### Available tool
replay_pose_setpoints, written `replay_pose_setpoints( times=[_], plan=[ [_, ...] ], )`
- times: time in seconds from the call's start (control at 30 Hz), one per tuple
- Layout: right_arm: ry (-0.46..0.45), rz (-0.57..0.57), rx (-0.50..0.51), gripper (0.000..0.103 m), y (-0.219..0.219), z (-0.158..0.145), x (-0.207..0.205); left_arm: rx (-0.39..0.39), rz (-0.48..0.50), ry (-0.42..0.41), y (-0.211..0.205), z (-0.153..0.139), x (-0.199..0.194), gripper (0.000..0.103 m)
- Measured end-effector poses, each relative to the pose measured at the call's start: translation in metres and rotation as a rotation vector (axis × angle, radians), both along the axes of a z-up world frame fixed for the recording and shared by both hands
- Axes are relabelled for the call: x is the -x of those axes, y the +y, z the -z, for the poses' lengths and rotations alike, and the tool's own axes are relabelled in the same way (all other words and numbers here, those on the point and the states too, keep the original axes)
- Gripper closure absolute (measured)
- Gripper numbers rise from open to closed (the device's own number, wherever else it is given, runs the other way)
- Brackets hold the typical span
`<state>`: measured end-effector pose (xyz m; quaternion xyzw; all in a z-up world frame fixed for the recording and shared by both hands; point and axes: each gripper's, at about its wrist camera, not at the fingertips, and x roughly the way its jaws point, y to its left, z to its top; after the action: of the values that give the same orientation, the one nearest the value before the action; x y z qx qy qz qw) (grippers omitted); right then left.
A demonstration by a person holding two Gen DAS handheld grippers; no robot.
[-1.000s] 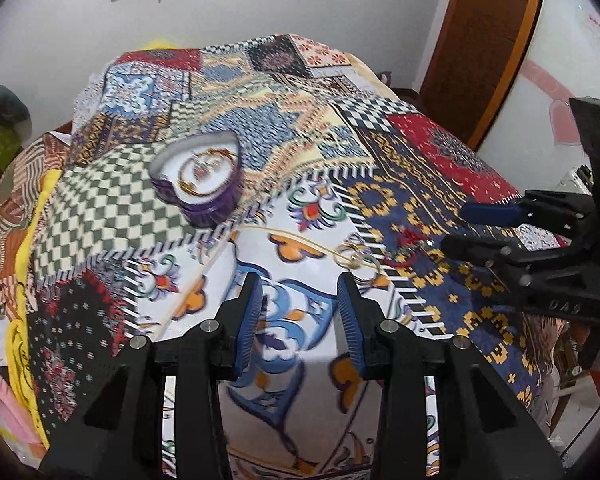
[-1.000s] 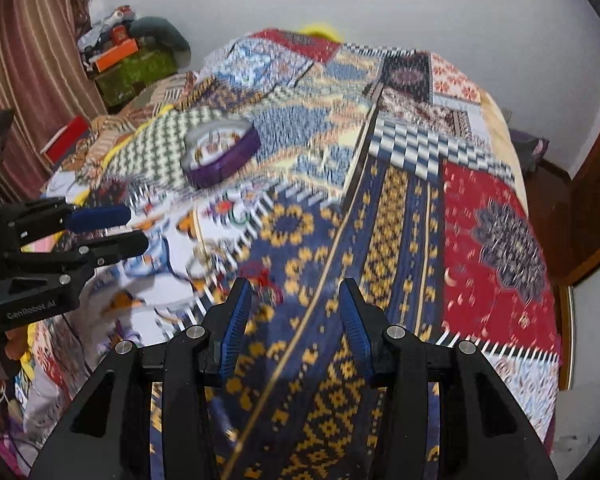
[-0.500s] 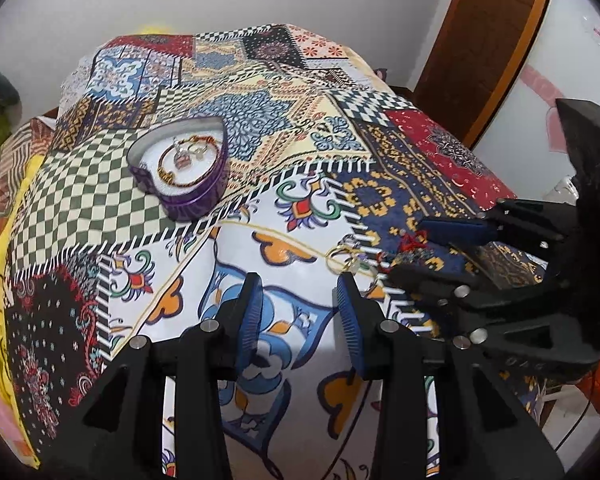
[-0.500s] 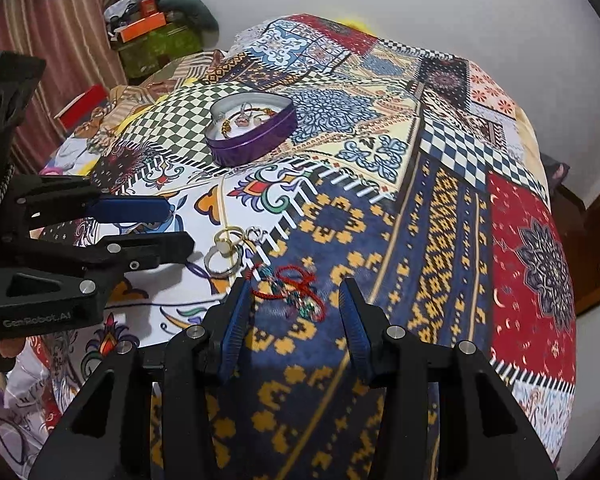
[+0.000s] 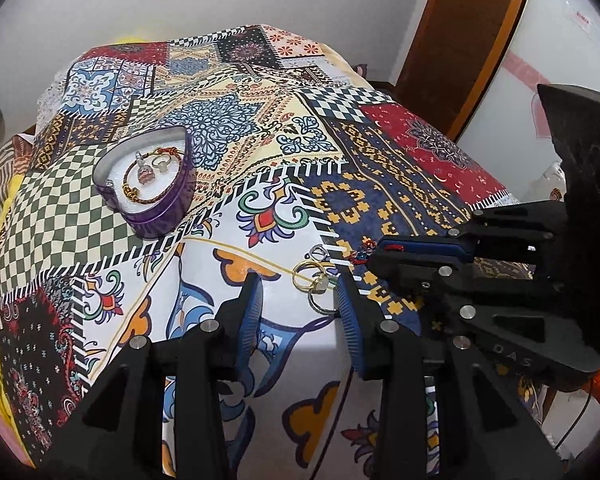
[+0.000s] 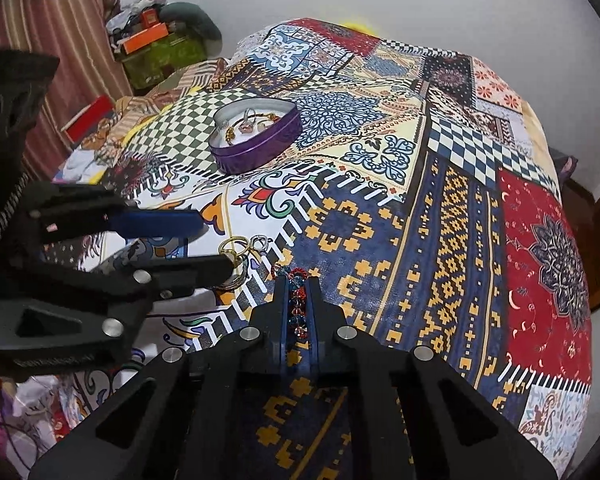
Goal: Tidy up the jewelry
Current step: 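Carry the red beaded bracelet with the right tool while the left tool carries the gold hoop toward the tin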
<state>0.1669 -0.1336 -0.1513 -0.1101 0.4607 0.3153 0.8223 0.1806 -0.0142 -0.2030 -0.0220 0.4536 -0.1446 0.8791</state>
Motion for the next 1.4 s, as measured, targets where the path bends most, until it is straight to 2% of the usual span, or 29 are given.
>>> replay_pose_setpoints(
  times=[0.17, 0.23, 0.3, 0.53, 0.83, 1.13, 1.4],
  plan=[
    [-0.001, 0.010, -0.008, 0.096, -0.002, -0.001, 0.001, 0.019, 0.004, 0.000, 0.001, 0.003, -0.006, 0.067],
    [-0.001, 0.013, -0.013, 0.096, -0.003, -0.002, 0.000, 0.033, 0.006, 0.008, 0.001, 0.005, -0.008, 0.078],
    [-0.004, 0.017, -0.016, 0.096, -0.004, -0.003, 0.001, 0.047, 0.006, 0.012, 0.002, 0.006, -0.010, 0.083],
    [-0.015, 0.035, -0.028, 0.096, -0.008, -0.010, -0.002, 0.046, 0.003, -0.009, 0.003, 0.001, -0.004, 0.083],
    [-0.062, 0.059, -0.054, 0.096, -0.008, -0.034, -0.004, 0.034, -0.035, -0.088, 0.013, -0.027, 0.005, 0.083],
    [-0.145, 0.056, -0.099, 0.096, 0.005, -0.071, -0.004, 0.040, -0.098, -0.172, 0.036, -0.057, 0.010, 0.083],
    [-0.187, 0.034, -0.141, 0.096, 0.026, -0.090, -0.008, 0.037, -0.157, -0.246, 0.066, -0.081, 0.011, 0.083]
  ],
)
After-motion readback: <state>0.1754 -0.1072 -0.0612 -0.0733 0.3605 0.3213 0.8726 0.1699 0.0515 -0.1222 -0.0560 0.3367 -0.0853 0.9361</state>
